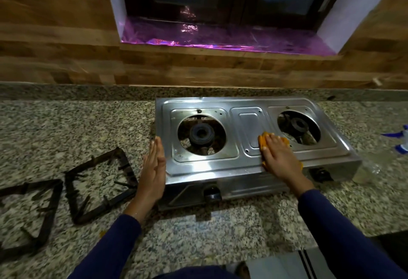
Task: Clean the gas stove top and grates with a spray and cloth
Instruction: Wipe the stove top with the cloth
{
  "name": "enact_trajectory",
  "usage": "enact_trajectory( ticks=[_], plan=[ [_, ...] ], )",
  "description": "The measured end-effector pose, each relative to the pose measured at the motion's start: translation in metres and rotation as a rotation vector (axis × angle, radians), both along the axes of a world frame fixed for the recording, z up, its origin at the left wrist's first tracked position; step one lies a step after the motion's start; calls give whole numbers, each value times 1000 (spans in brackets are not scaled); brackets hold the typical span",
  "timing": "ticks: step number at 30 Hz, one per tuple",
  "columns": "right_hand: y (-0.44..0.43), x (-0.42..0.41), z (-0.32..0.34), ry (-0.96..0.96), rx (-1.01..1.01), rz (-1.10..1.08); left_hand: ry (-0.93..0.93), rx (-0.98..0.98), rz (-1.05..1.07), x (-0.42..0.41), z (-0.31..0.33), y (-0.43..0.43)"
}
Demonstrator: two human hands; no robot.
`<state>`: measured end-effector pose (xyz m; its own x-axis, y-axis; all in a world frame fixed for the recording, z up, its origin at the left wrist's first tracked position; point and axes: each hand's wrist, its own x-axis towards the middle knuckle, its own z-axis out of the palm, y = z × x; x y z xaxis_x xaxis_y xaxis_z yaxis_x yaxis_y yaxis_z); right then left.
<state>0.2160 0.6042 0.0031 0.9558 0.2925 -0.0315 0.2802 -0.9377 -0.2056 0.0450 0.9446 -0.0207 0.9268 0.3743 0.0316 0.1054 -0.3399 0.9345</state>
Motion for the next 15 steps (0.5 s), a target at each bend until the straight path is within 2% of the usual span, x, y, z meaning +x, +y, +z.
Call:
enact_trajectory(
  ticks=[3, 7, 11, 15],
  plan=[
    [37, -24, 7, -7, 59, 73, 23, -212, -21, -1, 5, 2],
    [132, -89, 6, -16, 158, 397, 37, -498, -12, -2, 16, 15],
    [233, -128, 3, -66, 178, 626, 2, -512, 99, -3, 33, 26],
    [251, -129, 3, -43, 163, 758, 4, -501, 162, -4, 39, 31]
  ],
)
